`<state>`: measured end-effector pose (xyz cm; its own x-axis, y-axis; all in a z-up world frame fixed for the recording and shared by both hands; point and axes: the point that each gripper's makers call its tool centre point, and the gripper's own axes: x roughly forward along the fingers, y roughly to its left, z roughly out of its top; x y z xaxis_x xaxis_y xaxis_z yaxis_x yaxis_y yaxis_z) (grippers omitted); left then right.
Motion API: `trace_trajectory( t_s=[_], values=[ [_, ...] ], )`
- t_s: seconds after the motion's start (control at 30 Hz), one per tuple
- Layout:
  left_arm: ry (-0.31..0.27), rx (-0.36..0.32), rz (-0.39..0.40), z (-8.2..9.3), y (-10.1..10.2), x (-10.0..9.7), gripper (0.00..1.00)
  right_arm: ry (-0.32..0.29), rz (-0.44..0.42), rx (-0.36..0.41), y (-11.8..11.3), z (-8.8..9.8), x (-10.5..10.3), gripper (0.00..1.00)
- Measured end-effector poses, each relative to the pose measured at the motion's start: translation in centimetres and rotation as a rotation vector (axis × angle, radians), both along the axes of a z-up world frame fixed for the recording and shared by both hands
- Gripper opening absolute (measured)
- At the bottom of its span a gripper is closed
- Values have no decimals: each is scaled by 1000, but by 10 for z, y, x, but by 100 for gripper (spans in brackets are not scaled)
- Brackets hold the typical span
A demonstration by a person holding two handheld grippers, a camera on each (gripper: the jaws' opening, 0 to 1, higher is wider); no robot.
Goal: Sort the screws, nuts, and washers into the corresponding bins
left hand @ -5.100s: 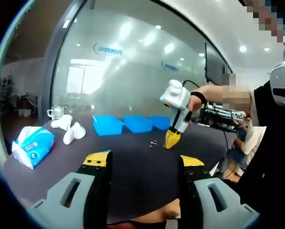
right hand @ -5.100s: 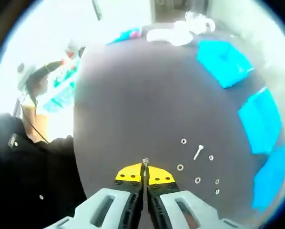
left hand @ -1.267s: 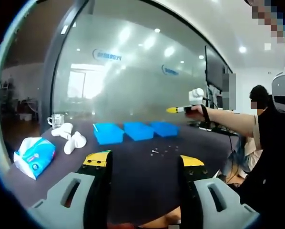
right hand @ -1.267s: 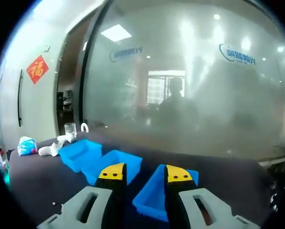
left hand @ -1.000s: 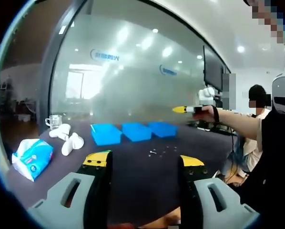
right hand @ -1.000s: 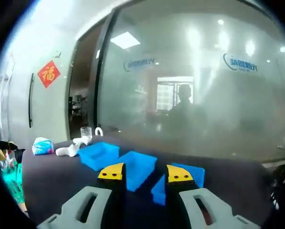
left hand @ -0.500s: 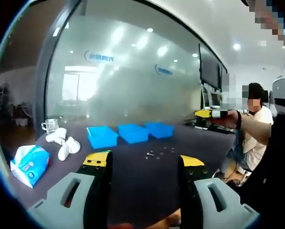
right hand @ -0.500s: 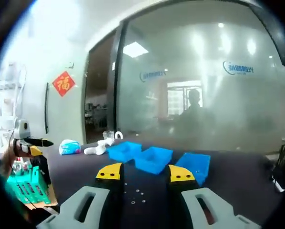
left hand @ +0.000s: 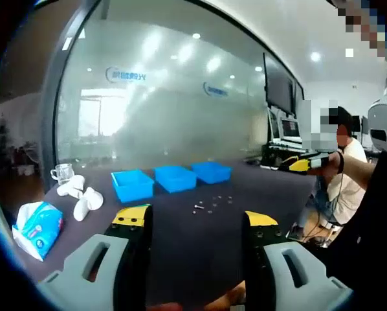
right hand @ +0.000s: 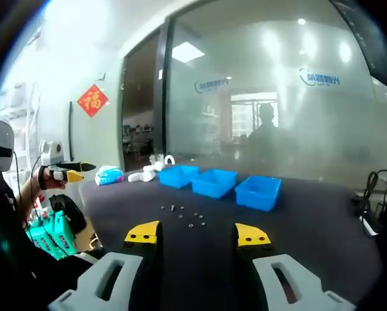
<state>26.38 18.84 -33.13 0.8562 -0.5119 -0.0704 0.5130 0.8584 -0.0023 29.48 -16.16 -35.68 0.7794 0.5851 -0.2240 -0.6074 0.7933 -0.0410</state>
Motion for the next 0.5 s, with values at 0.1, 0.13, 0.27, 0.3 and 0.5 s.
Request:
trace_trajectory(
  t_s=[0.1, 0.13, 0.27, 0.3, 0.5],
  values=[
    [4, 11, -6, -1, -3, 1, 52, 9, 10, -18, -2, -3, -4, 45],
    [4, 13, -8, 0, -4, 1, 52, 12, 15, -22, -2, -3, -5, 45],
    [2, 12, -14, 1, -6, 0, 52, 26, 39, -26, 1, 1, -7, 45],
    [3, 13, -13, 0, -6, 0, 52, 32, 44, -22, 2, 2, -7, 45],
    [7, 14, -3, -2, -3, -1, 52, 63, 97, -54, 20, 4, 0, 45]
  ],
)
